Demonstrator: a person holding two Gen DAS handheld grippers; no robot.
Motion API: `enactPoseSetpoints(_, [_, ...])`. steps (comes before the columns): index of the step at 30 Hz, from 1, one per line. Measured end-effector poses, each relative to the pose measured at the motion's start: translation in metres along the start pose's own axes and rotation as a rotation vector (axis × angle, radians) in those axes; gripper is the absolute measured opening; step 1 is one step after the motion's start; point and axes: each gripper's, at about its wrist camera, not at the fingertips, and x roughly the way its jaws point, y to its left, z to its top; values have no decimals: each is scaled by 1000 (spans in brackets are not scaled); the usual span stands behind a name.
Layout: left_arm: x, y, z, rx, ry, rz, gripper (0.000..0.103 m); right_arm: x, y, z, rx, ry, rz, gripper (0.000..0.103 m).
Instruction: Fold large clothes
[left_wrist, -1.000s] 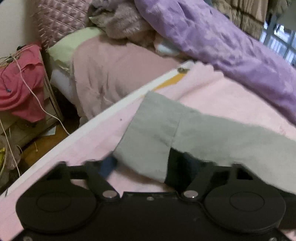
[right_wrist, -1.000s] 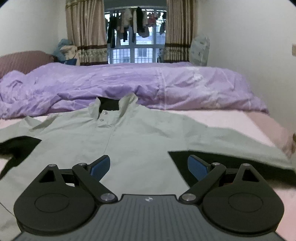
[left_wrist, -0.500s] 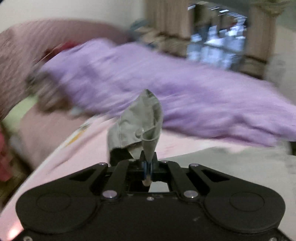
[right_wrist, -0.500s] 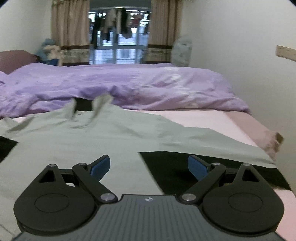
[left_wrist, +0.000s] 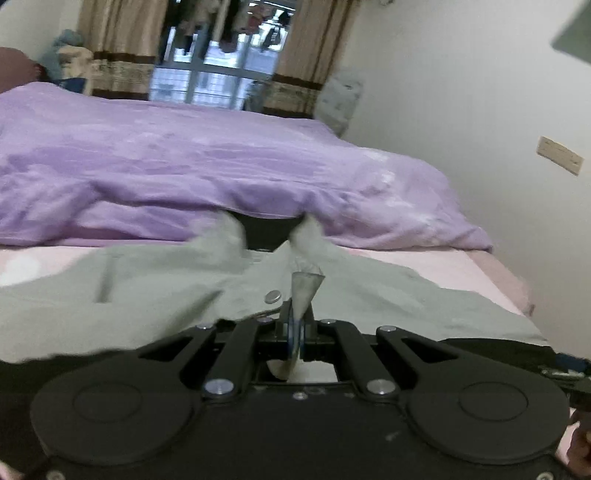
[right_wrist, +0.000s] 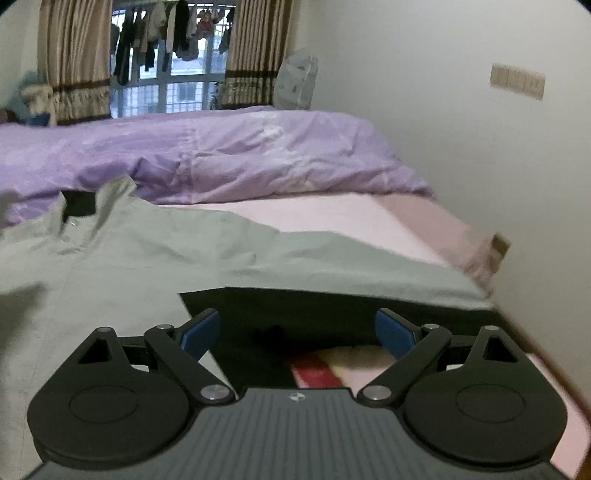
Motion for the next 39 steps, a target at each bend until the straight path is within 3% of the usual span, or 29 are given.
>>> enactPoseSetpoints(2, [16, -22, 3, -15, -3, -49, 1, 4, -7, 0, 15, 12, 19, 103])
enactPoseSetpoints(6, [43, -69, 18, 21, -2, -127, 1, 7, -14, 0, -2, 7, -27, 103])
enactPoseSetpoints(10, [58, -119, 18, 39, 9, -299, 1, 20, -28, 3, 6, 32, -137, 103])
enactPoseSetpoints(13, [76, -141, -9, 66, 66, -289, 1, 22, -44, 4, 49, 30, -174, 103])
enactPoseSetpoints(19, [135, -145, -79, 24, 259, -280, 5, 36, -57, -2, 77, 81, -195, 103])
enactPoseSetpoints(21, [135, -148, -95, 43, 233, -281, 7, 39, -57, -3, 78, 100, -195, 103])
enactPoseSetpoints(25, [124, -161, -88, 75, 252, -265, 11, 40, -56, -3, 78, 109, -181, 103])
enactPoseSetpoints(27, [105, -160, -81, 90, 213, -268, 22, 39, -55, -2, 69, 109, -185, 103])
enactPoseSetpoints(29, [82, -165, -72, 98, 146, -253, 46, 38, -54, -2, 70, 111, -183, 103])
enactPoseSetpoints(33, [47, -166, -46, 74, 88, -296, 55, 39, -54, -2, 77, 117, -183, 103])
enactPoseSetpoints(35, [22, -155, -40, 74, 55, -303, 78, 39, -54, -2, 80, 118, -187, 103])
enactPoseSetpoints(37, [8, -147, -29, 90, 10, -281, 88, 39, -55, -2, 80, 120, -192, 103])
enactPoseSetpoints(39, [-18, -135, -19, 120, -35, -223, 88, 40, -56, -3, 68, 135, -214, 103])
